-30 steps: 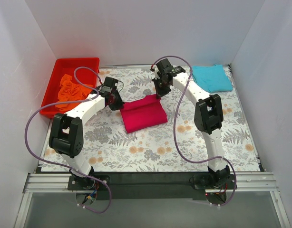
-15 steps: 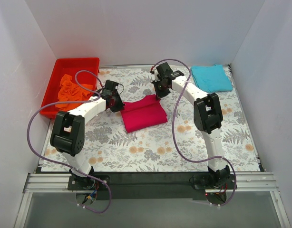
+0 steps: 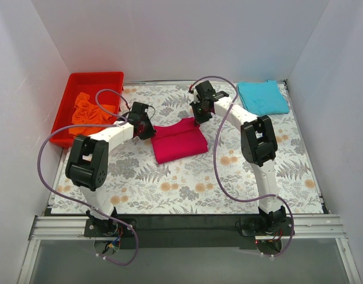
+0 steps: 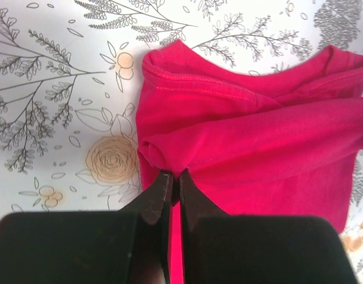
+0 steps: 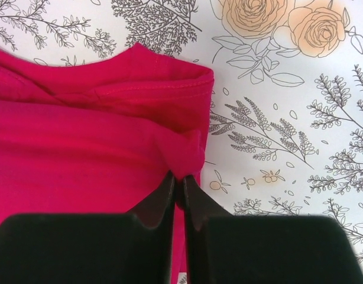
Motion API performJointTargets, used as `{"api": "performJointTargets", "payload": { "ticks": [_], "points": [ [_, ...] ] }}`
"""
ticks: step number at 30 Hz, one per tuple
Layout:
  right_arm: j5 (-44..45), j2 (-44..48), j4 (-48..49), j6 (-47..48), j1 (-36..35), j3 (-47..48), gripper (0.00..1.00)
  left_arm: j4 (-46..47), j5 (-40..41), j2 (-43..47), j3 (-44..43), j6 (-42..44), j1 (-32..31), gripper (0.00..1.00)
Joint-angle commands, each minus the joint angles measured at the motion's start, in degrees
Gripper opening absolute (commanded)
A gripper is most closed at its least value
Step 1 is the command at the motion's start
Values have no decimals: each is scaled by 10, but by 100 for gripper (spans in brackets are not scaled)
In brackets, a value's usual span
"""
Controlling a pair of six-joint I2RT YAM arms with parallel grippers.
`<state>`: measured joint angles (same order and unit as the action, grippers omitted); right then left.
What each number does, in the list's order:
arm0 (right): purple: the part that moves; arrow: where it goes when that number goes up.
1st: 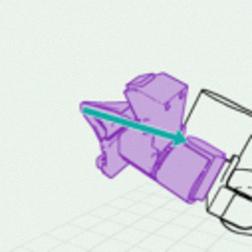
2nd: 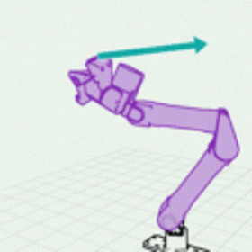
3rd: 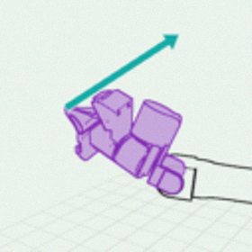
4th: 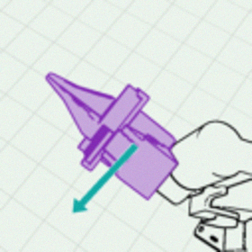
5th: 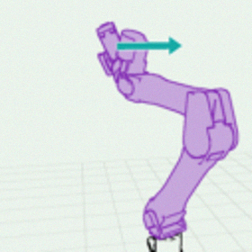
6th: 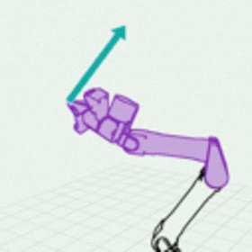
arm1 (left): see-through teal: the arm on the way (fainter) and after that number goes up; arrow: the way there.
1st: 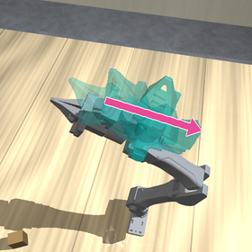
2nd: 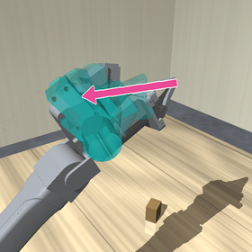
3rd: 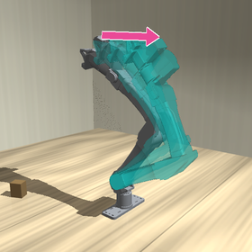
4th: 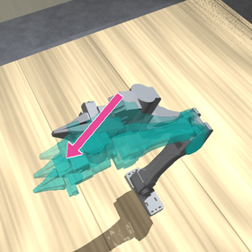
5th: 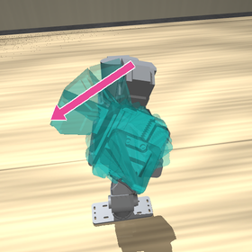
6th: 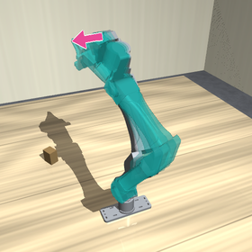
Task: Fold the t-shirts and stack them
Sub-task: Fold the tshirt
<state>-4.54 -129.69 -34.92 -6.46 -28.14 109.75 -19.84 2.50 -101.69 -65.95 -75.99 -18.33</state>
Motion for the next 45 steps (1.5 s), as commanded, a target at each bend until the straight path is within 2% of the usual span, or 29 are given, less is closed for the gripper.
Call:
{"api": "performJointTargets", "payload": {
  "ticks": [1,2,3,4,6,7,8,9,11,14,17,18,21,23,27,32,38,45],
  "points": [
    [37,28,20,-7,12,-4,11,17,36,-7,6,17,7,6],
    [40,28,20,-11,12,-4,13,17,36,-7,3,18,7,12],
    [41,34,20,-14,12,-2,20,17,36,-4,-1,20,7,18],
    [42,38,20,-19,12,-5,23,16,36,8,-2,24,7,29],
    [42,56,20,-23,12,-9,29,16,39,28,-1,29,7,40],
    [36,63,22,-24,12,-15,31,16,43,39,-1,33,7,49],
    [30,70,23,-24,12,-18,31,16,44,66,4,43,7,63],
    [26,86,24,-25,12,-24,33,16,44,79,8,48,7,69],
    [12,103,36,-29,12,-56,34,15,41,119,29,58,3,72],
    [-17,143,77,-36,12,-122,35,16,30,153,66,61,-14,71],
    [-78,167,112,-37,12,-168,35,18,8,169,92,66,-33,58],
    [-93,167,126,-39,12,-173,34,22,1,164,95,69,-40,47],
    [-134,149,136,-44,12,-178,34,34,-5,144,95,73,-49,38],
    [-148,138,136,-46,12,-174,34,35,4,115,86,73,-48,29],
    [-159,103,135,-48,12,-159,33,35,29,65,42,82,-48,21],
    [-162,66,134,-52,12,-114,33,36,63,-1,-3,88,-47,18],
    [-154,15,132,-72,34,-48,33,35,67,-59,-65,82,-23,18],
    [-195,-28,139,-129,76,27,34,13,51,-138,-164,88,-7,33]
  ]
}}
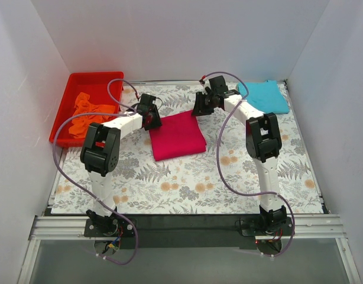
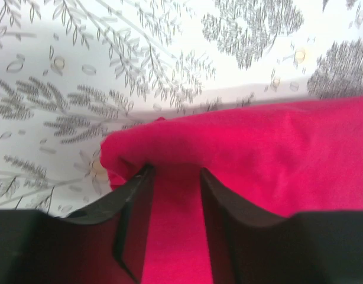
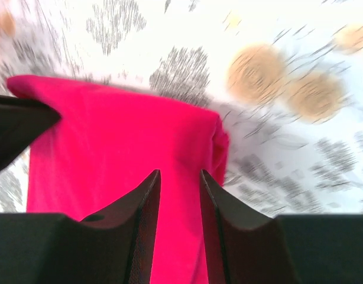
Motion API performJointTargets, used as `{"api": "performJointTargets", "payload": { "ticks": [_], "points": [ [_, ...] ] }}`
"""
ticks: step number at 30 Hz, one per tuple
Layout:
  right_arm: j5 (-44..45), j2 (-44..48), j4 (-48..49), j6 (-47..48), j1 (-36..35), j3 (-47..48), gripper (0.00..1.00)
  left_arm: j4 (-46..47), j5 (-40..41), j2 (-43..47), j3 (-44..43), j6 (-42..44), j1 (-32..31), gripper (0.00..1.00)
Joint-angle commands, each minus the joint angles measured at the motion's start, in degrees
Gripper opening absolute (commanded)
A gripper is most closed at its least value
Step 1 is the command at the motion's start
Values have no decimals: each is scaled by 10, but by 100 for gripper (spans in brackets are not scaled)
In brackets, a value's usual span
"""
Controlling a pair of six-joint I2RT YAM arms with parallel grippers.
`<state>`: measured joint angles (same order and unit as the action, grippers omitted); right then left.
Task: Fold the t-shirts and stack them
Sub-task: Fold the tshirt
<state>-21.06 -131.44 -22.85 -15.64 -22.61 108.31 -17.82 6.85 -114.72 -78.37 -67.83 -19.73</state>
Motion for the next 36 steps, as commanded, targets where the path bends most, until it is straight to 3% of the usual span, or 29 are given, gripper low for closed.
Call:
{"api": "performJointTargets", "payload": {
  "ticks": [1,7,14,26,31,36],
  "points": [
    [-47,-10,23,-42,22,44,34,-10,6,-9,-46,3,7,37],
    [-138,10,97,-77,24,1,34,16,-16,53,-17,-5,8,54],
    [-191,-21,195,-134,25,-25,34,44,-28,32,-5,-15,23,53],
    [-185,-82,303,-233,72,-94,35,58,-101,-72,-29,-36,61,48],
    [-217,-58,304,-203,79,-115,40,58,-133,-39,-20,-27,61,50],
    [-238,14,305,-186,79,-160,41,53,-147,57,21,-34,61,56]
  ]
}}
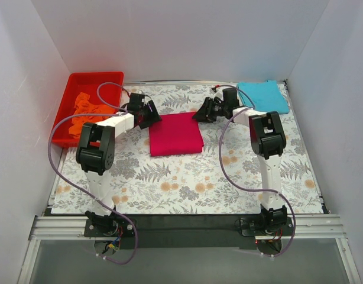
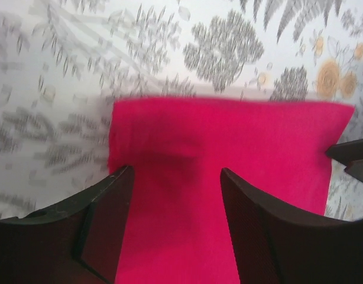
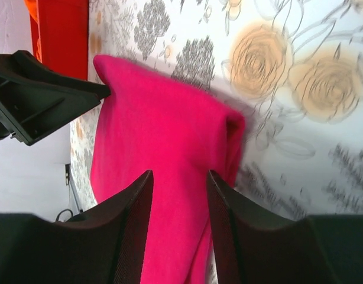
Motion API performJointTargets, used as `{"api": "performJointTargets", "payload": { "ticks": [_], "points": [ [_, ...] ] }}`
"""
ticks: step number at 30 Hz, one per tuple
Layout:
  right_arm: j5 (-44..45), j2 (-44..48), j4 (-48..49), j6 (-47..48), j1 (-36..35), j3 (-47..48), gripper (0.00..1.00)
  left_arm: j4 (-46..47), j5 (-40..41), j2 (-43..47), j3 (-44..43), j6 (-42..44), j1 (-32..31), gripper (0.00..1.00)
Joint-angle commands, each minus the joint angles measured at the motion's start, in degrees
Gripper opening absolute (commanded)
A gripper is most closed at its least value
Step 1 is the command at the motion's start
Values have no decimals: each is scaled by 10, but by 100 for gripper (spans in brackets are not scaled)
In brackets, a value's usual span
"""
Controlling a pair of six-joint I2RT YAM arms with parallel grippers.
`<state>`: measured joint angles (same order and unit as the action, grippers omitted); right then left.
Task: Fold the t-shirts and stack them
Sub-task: Fold the tshirt
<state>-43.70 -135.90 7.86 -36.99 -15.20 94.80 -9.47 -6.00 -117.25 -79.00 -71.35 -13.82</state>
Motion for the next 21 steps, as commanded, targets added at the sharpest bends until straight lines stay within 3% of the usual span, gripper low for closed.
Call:
{"api": "performJointTargets", "payload": {
  "ticks": [1,11,15,21],
  "points": [
    [-18,72,-2,29,5,-39,42,-34,-21,97,38,-3,2,57],
    [-64,221,52,32,-31,-224,42,-38,-67,276,241,-60,-34,58],
    [-76,215,69,32,-62,-267,41,-21,-64,283,290,-74,-43,47],
    [-60,178,125,42,-60,-330,40,25,6,257,349,-100,-42,30]
  ]
}}
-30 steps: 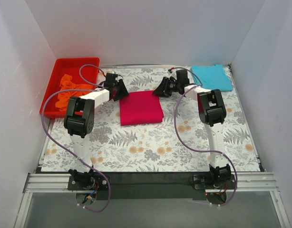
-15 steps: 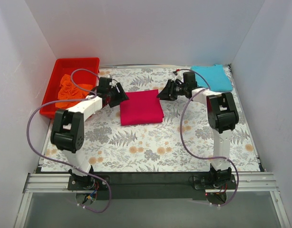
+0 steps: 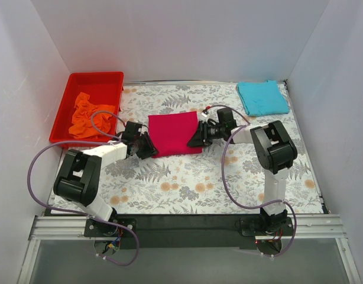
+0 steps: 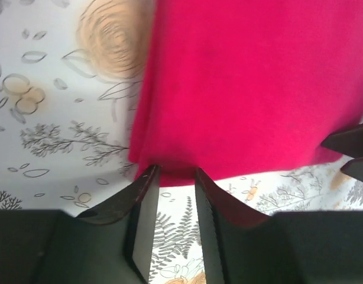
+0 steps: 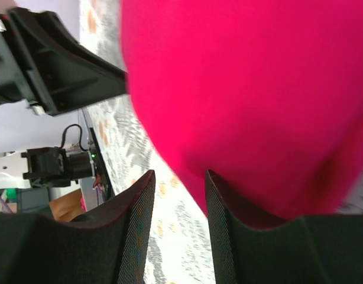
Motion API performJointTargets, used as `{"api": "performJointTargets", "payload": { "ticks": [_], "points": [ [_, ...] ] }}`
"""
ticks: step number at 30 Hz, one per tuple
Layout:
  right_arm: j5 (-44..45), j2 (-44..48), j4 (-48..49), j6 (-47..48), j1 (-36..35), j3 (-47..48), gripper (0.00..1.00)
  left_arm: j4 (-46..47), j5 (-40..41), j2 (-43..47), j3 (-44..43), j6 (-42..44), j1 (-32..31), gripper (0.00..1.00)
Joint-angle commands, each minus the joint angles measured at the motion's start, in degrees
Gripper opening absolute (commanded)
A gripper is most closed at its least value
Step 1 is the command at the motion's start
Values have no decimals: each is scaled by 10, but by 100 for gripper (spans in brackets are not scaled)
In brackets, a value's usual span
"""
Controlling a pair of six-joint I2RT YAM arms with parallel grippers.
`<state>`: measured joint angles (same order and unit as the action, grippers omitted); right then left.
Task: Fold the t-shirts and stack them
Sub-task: Fold the tshirt, then neatly place the folded tshirt to the corner
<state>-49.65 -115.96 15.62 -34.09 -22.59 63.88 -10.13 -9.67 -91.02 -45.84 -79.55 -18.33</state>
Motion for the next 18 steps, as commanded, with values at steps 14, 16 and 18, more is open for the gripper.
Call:
{"api": "performJointTargets", "payload": {
  "ticks": [14,16,18],
  "points": [
    [58,101,-21,79,62,-62,40,-16,66,84,22,11,-5,44],
    [125,129,-145,150,63,-35,41,-36,86,100,-5,46,-29,52],
    [202,157,-229,193,62,-12,41,-55,139,103,-27,90,-57,56]
  ]
}}
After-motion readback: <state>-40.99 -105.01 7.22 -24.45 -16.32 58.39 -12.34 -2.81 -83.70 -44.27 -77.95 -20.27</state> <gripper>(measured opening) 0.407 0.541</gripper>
